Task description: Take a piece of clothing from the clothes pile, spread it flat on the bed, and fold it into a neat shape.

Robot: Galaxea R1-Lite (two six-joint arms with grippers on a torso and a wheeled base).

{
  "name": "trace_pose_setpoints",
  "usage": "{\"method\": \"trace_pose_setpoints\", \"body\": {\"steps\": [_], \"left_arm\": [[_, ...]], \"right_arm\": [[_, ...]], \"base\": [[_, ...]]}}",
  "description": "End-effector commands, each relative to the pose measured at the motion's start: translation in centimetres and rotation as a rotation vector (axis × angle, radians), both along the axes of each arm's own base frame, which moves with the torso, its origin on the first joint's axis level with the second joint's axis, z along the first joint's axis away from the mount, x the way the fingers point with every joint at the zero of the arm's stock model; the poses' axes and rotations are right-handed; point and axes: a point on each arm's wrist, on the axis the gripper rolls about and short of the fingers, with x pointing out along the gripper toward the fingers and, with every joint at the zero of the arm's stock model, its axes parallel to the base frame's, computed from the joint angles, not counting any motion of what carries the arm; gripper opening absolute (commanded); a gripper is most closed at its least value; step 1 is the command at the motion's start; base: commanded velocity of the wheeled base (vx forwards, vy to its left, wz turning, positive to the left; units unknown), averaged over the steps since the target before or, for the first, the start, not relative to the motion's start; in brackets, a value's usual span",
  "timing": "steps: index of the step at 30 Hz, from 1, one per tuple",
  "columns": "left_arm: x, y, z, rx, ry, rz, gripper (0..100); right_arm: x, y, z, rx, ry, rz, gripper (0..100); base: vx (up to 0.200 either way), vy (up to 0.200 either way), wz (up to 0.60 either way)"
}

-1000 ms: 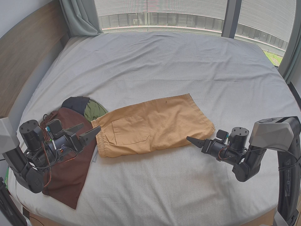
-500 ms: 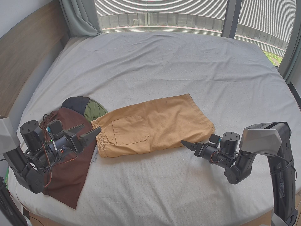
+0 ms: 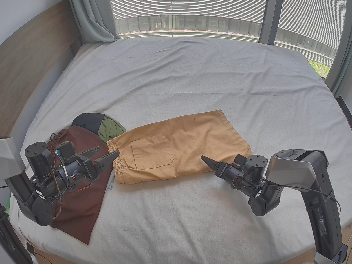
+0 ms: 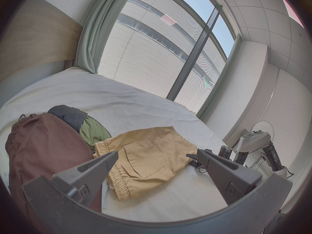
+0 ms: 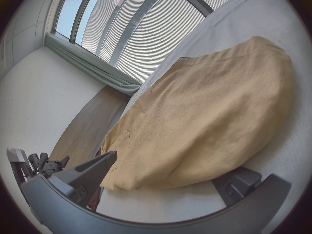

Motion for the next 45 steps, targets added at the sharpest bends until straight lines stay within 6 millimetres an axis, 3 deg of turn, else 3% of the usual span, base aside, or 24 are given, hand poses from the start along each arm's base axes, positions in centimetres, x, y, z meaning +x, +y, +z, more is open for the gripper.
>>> {"method": "trace_pose_setpoints", "body": {"steps": [1,15,16,33,45], "left_arm": [[0.1,-0.1,-0.2,0.001,0.009,-0.002,100],[0.0,-0.4,-0.3,0.001,0.01,-0.013,100],[0.0,-0.4,-0.3,0.001,0.01,-0.013,100],[0.1,-0.9,-1.1,0.007,0.037,-0.027,100],[0.4,-1.3,-0.7,0.0,0.018,-0.046,100]], "right_arm": [[0.4,0.8,-0.3,0.027,0.002,0.011,100],[0.7,1.0,-0.1,0.095,0.034,0.005,100],[0.7,1.0,-0.1,0.095,0.034,0.005,0],[0.6,0.9,-0.3,0.088,0.038,0.003,0],[-0.9,0.2,1.4,0.048,0.035,0.009,0]], "base": [[0.0,0.0,0.0],[0.0,0.0,0.0],[0.0,0.0,0.0],[0.0,0.0,0.0],[0.0,0.0,0.0]]}}
